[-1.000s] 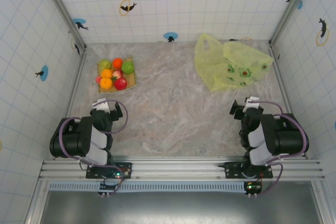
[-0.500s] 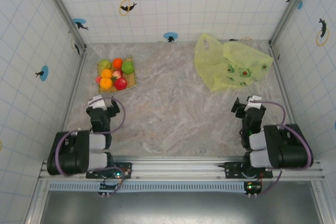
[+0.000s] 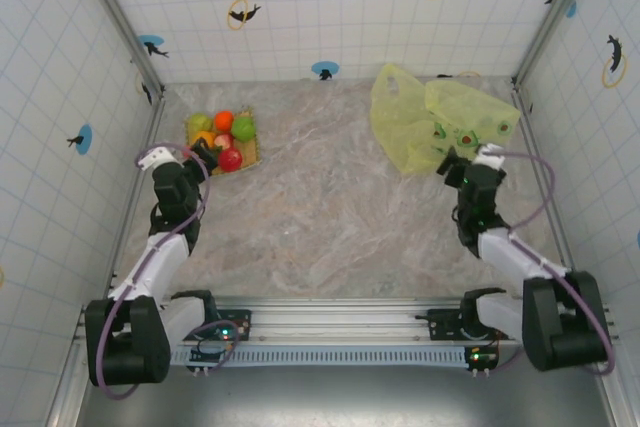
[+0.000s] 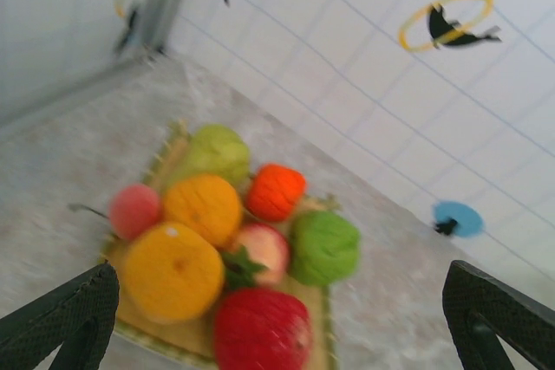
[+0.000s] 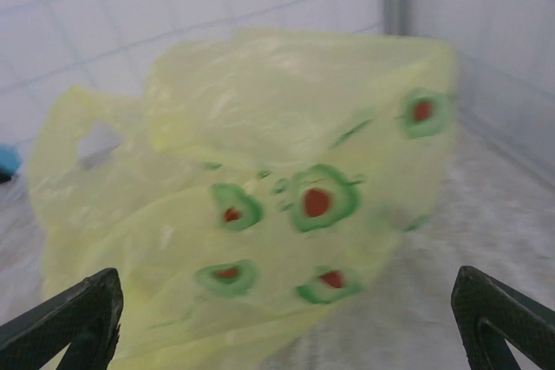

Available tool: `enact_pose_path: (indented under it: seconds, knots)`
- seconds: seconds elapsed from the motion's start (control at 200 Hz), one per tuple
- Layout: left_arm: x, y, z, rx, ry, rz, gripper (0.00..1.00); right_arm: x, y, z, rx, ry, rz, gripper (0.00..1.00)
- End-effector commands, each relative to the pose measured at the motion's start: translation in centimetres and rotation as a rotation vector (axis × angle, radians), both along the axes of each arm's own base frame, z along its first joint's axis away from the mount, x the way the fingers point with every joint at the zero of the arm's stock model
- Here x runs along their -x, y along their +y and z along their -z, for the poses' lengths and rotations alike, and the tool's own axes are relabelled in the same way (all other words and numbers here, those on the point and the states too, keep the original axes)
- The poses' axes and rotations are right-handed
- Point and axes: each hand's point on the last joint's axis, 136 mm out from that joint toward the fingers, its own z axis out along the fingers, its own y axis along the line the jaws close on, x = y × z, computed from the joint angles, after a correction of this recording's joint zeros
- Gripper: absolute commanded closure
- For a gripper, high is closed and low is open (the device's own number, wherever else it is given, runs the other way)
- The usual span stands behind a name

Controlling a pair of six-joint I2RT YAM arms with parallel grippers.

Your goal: Place the fruits into the plastic bag

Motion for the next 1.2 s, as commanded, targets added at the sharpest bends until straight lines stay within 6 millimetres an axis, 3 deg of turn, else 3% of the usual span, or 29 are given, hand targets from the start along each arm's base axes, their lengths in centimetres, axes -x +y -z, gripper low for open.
enact_pose_path:
  seconds: [0.0, 0.125, 0.265, 0.45, 0.641, 0.721, 0.786, 0.836, 0.896, 1.011, 1.096, 1.191]
  knots:
    - [0.0, -4.3, 1.2, 0.138, 0.079, 0.165, 0.02, -1.3, 3.4, 2.8, 0.060, 0.172, -0.100, 0.01]
    - [-0.3, -7.2, 1.0, 0.085, 0.113, 0.236, 0.02, -4.2, 6.3, 4.5, 0.083, 0.264, -0.187, 0.06]
    - [-0.3, -9.4, 1.7, 0.043, 0.162, 0.290, 0.02, -7.8, 7.4, 6.3, 0.119, 0.353, -0.183, 0.09]
    - [0.1, -10.4, 2.6, 0.043, 0.198, 0.320, 0.02, -12.0, 8.7, 8.2, 0.110, 0.409, -0.183, 0.08]
    - [0.6, -10.6, 3.4, 0.035, 0.227, 0.326, 0.02, -15.7, 8.3, 10.4, 0.071, 0.435, -0.112, 0.11]
    - [0.9, -10.7, 3.7, 0.032, 0.241, 0.333, 0.02, -17.1, 8.4, 11.3, 0.057, 0.446, -0.112, 0.23]
    - [1.1, -10.8, 3.9, 0.030, 0.254, 0.337, 0.02, -18.2, 8.8, 11.9, 0.045, 0.453, -0.143, 0.46]
    - [1.5, -10.8, 4.1, 0.028, 0.266, 0.340, 0.02, -18.2, 9.1, 12.5, 0.043, 0.501, -0.176, 0.64]
    - [1.8, -10.8, 4.1, 0.027, 0.271, 0.340, 0.02, -18.1, 9.5, 12.6, 0.043, 0.523, -0.225, 0.78]
    - [2.3, -10.5, 4.0, 0.023, 0.276, 0.333, 0.02, -16.2, 11.1, 11.6, 0.059, 0.540, -0.365, 0.94]
    - [2.4, -10.5, 3.6, 0.027, 0.267, 0.332, 0.02, -13.2, 13.6, 10.2, 0.049, 0.549, -0.547, 1.00]
    - [2.3, -10.5, 3.0, 0.029, 0.255, 0.330, 0.02, -7.6, 16.6, 9.3, 0.062, 0.592, -0.776, 0.99]
